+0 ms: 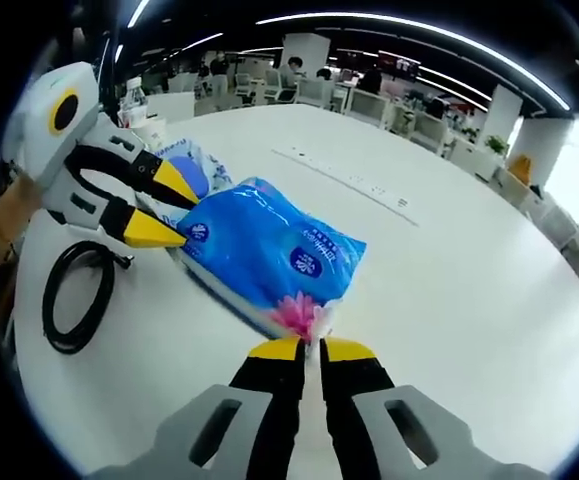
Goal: Arrange the tabletop items into an orderly group along one side of the table until the central work area is clear of visible clutter.
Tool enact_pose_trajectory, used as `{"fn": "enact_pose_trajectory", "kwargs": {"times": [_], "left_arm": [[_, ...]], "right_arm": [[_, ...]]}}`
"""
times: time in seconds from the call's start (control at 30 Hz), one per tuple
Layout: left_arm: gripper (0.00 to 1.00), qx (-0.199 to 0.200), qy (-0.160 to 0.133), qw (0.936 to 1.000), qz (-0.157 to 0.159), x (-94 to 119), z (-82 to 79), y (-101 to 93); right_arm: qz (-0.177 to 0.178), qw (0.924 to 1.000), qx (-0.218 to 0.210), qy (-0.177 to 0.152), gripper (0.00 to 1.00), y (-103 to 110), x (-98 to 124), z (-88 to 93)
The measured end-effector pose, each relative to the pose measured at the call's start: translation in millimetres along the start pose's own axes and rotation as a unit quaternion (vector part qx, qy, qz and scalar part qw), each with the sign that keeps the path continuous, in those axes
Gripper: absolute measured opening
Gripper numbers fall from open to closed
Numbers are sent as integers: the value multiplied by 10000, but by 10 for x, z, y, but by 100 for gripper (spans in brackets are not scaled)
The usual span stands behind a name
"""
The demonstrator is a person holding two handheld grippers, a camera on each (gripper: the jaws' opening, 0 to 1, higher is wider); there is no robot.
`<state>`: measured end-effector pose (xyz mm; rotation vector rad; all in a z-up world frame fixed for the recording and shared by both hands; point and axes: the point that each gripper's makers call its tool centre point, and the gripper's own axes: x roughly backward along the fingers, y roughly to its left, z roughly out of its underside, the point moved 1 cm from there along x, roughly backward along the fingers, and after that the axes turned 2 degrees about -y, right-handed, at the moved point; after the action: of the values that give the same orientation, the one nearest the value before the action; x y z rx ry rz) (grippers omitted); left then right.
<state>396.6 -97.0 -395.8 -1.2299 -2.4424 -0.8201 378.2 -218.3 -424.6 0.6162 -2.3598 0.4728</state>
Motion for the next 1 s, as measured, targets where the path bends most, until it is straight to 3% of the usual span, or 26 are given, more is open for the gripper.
{"fn": "enact_pose_trajectory", "kwargs": {"times": [0.43, 1.0], "left_arm": [[18, 6, -76, 10000, -18, 43, -18, -4], [22, 88, -220, 9997, -16, 157, -53, -15]], "right_arm": [[92, 9999, -84, -47, 16, -63, 40, 26], [118, 9995, -216, -185, 20, -74, 92, 18]]}}
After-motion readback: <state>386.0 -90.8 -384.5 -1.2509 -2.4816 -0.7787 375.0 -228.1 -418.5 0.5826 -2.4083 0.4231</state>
